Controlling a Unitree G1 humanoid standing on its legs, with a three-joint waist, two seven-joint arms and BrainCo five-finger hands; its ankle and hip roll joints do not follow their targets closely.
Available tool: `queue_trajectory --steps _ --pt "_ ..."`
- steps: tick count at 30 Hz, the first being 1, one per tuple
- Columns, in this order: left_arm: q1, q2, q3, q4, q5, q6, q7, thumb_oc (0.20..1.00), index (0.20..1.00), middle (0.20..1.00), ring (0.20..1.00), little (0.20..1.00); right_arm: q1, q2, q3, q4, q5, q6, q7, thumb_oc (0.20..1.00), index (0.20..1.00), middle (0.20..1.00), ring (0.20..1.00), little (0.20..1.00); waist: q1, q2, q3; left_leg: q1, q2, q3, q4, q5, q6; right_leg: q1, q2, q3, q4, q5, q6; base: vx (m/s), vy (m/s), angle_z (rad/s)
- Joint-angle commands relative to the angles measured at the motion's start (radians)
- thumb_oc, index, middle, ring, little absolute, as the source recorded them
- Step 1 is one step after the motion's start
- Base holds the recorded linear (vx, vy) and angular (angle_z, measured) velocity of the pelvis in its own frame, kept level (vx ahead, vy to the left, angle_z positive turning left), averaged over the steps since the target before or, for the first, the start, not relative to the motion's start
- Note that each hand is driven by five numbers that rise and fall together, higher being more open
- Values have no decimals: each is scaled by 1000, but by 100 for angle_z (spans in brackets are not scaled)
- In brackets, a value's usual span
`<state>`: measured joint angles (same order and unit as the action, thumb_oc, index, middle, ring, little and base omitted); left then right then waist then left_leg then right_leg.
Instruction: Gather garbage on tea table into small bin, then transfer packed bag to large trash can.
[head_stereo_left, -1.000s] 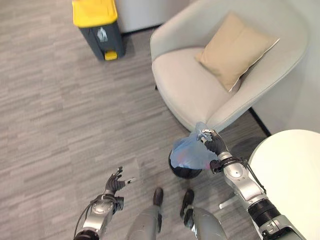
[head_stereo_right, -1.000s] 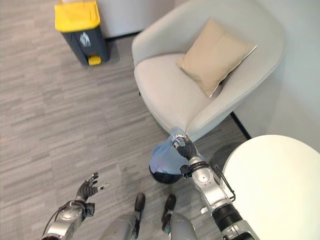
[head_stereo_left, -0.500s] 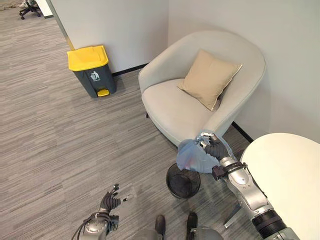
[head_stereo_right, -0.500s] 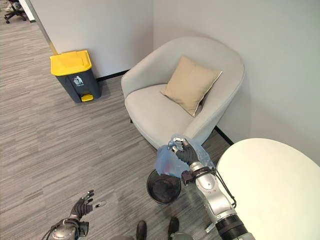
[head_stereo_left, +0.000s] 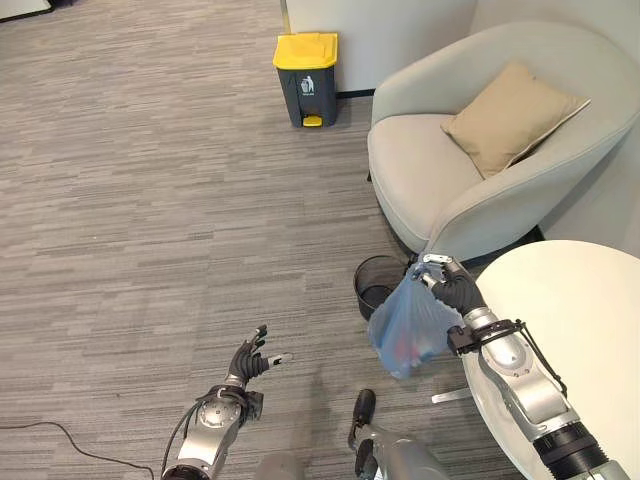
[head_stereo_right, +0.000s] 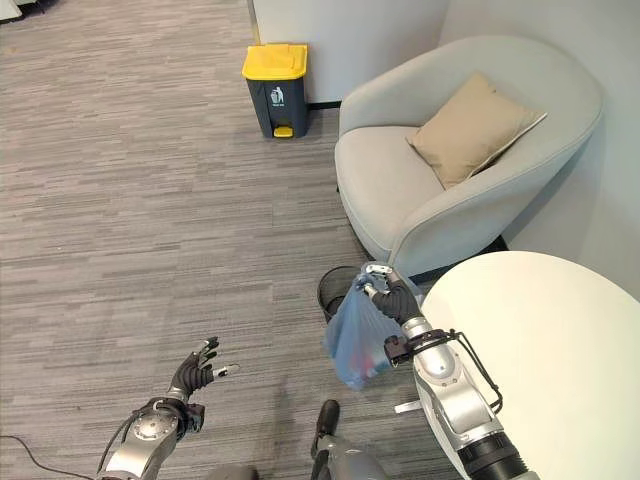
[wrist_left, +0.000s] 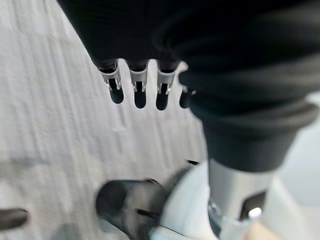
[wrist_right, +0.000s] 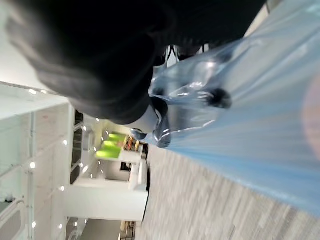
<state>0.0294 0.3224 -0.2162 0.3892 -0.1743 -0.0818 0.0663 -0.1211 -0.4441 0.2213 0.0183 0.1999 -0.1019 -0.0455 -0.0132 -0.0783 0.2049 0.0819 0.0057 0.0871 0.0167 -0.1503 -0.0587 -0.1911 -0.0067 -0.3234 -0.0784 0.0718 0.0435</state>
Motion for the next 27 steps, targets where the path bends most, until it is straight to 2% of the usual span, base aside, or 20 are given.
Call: queue_trajectory --steps 1,12,27 --pt "34 70 -9 -37 46 -61 -38 1000 1000 1000 1000 1000 -19 21 -16 -73 48 -76 27 200 200 200 200 200 11 27 -83 -160 21 -8 11 109 3 163 -59 104 87 -141 36 21 122 -28" --pt "-14 141 -69 -257 97 -101 -85 1000 1000 1000 1000 1000 -34 33 50 -94 69 -68 91 200 200 200 200 200 3 8 -121 -65 4 28 -59 97 25 199 -69 148 74 -123 65 29 55 -19" --pt "-217 58 -226 -192 130 -83 -48 1000 1000 1000 1000 1000 -177 104 225 -162 154 -63 134 200 200 200 200 200 -25 7 -149 -9 7 53 -95 96 31 232 -63 183 51 -114 68 23 10 -8"
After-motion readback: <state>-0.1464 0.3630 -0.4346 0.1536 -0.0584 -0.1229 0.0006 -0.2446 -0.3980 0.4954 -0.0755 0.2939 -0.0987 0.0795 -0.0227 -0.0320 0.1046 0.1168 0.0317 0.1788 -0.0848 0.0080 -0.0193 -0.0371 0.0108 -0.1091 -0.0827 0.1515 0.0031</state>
